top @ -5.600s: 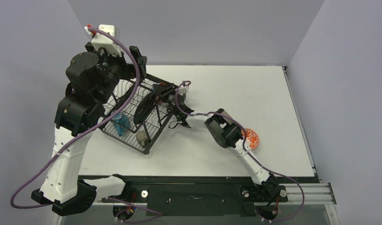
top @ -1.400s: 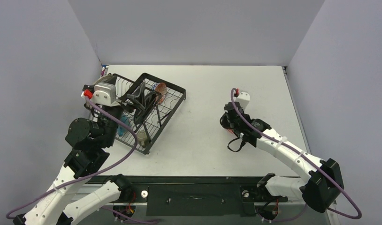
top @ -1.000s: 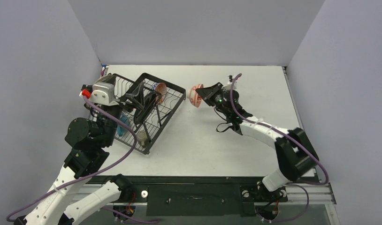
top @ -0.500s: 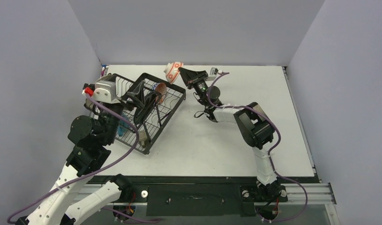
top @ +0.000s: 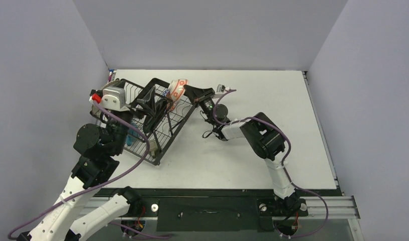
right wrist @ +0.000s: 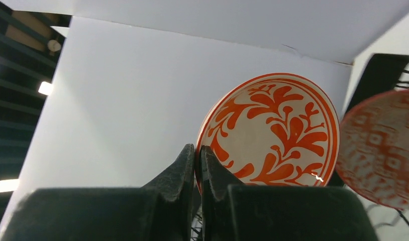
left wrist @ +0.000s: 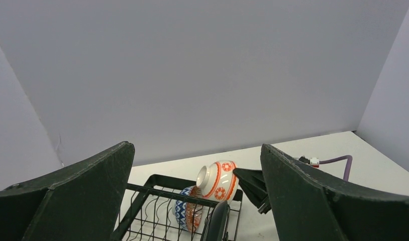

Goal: Load the mixed dishes into the dish rack

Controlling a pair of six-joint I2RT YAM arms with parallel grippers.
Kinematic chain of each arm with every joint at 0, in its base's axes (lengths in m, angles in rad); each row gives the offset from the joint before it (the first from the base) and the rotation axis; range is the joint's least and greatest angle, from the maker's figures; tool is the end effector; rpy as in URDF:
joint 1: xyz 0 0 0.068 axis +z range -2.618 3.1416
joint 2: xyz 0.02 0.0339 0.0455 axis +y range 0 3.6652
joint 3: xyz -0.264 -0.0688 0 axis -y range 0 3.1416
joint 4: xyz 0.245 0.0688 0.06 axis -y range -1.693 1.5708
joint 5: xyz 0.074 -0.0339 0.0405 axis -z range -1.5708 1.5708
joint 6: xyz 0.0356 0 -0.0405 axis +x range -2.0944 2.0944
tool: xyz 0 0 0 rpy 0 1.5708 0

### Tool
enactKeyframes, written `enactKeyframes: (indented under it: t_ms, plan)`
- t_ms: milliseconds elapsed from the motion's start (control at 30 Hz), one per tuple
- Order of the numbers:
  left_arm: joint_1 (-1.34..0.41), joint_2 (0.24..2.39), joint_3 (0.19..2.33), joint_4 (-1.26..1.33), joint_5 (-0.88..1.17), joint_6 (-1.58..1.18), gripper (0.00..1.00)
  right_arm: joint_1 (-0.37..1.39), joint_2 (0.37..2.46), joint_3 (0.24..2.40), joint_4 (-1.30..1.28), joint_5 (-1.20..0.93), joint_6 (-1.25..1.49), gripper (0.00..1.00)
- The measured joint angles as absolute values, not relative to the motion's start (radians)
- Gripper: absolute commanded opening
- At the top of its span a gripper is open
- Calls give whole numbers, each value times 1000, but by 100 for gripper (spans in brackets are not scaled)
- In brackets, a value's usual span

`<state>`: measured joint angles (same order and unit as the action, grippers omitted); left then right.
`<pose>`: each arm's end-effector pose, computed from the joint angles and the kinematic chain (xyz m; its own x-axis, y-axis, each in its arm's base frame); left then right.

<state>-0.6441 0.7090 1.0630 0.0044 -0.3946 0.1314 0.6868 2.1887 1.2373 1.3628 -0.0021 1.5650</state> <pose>0.1111 -0.0663 0.4641 0.3130 -0.0838 -0.9461 0.2274 0.9737 -0.0110 0.3591 0.2946 0.2079 -0.6338 0.7735 -0.0062 -0.3129 -0.2491 0.9165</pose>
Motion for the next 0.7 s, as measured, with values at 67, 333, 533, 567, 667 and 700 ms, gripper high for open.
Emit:
enactKeyframes:
  t_ms: [67,333,533,567,667,700]
  plan:
    - [-644,708,1060,4,-394,131,96,692,2210,1212,1364,-2,1567,0]
    - [-640,708,1057,5,-391,131,97,694,2259,1179,1360,-3,1567,0]
    - [-640,705,1057,4,-388,131,97,695,2289,1179,1361,-2,1564,0]
    - [-640,704,1056,5,-389,131,97,694,2299,1179,1361,-2,1563,0]
    - [-640,701,1055,5,-389,131,96,694,2322,1179,1361,-2,1564,0]
    - [-640,700,1055,4,-389,131,96,694,2332,1180,1361,-2,1565,0]
